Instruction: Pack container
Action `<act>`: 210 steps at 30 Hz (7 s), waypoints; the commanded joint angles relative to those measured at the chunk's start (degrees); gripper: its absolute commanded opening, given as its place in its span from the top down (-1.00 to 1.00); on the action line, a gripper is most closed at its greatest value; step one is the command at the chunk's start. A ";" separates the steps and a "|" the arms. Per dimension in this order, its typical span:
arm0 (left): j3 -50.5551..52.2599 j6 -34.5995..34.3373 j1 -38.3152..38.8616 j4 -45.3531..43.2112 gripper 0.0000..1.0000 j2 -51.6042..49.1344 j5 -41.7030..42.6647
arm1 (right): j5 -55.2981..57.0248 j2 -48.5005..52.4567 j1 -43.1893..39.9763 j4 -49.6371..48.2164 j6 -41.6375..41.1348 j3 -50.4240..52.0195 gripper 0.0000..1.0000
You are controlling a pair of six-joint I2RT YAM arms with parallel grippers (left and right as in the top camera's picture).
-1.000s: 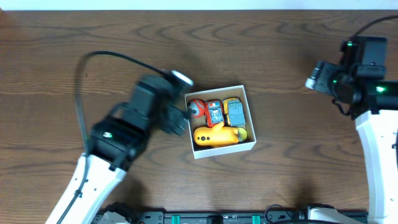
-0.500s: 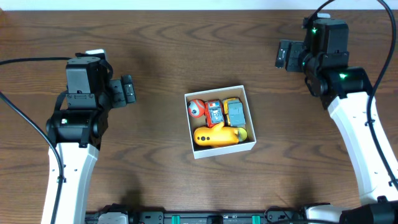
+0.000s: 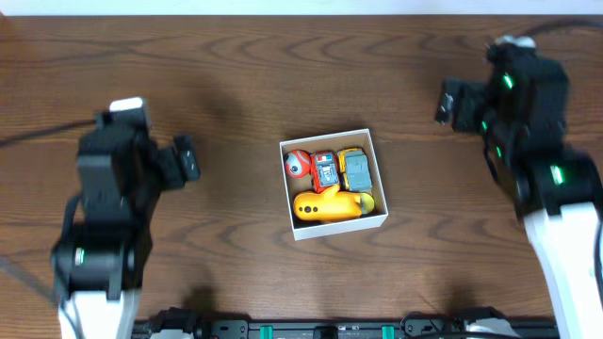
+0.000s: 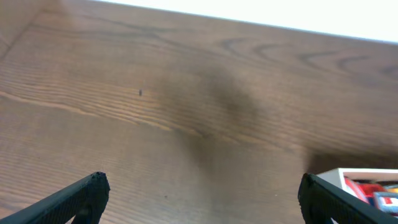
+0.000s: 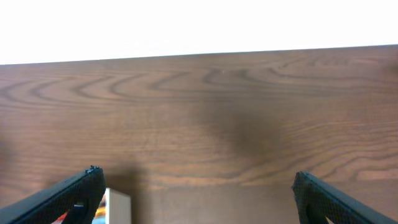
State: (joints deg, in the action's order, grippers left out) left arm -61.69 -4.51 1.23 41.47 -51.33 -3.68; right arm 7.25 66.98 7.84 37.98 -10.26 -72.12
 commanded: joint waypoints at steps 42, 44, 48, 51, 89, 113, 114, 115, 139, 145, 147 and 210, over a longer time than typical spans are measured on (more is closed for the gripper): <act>19.47 -4.37 -0.15 2.23 -0.96 32.72 1.92 | 1.75 -51.30 0.15 15.93 0.11 41.51 -0.98; 19.47 -4.37 -0.15 2.25 -0.96 32.72 1.92 | 0.46 -56.19 -1.07 14.80 3.41 42.97 -0.99; 19.47 -4.37 -0.15 2.23 -0.96 32.72 1.92 | -2.29 -65.20 -3.50 8.94 8.13 48.83 -0.99; 19.47 -4.37 -0.15 2.23 -0.96 32.72 1.92 | -3.74 -65.94 -4.24 -1.79 11.06 53.94 -0.98; 19.47 -4.39 -0.15 2.25 -0.96 32.72 1.92 | -7.28 -66.66 -4.17 -33.77 18.03 71.80 -0.98; 30.56 3.52 -0.46 5.42 -0.96 43.25 2.08 | -7.28 -66.66 -4.17 -33.77 18.05 71.80 -0.98; 33.24 4.96 -0.46 2.19 -0.96 44.65 2.99 | -7.28 -66.66 -4.17 -33.77 18.03 71.80 -0.98; 35.47 6.32 -0.46 -0.74 -0.96 45.77 3.80 | -7.28 -66.66 -4.17 -33.77 18.05 71.80 -0.98; 61.46 13.11 -0.68 -37.53 -0.96 51.23 5.20 | -7.28 -66.66 -4.17 -33.77 18.03 71.80 -0.99; 61.46 12.61 -0.68 -37.59 -0.96 51.23 5.18 | -7.28 -66.66 -4.17 -33.77 18.03 71.80 -0.98; 61.46 12.61 -0.68 -37.66 -0.96 51.23 5.18 | -7.30 -66.66 -4.17 -33.77 18.05 71.80 -0.99; 61.46 9.77 -0.68 -37.35 -0.96 51.06 3.21 | -7.28 -66.66 -4.17 -33.77 18.03 71.80 -0.99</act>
State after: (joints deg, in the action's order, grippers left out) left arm -1.28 5.78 0.84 1.74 -0.58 0.47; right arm 0.36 0.69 4.29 4.14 6.98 -0.56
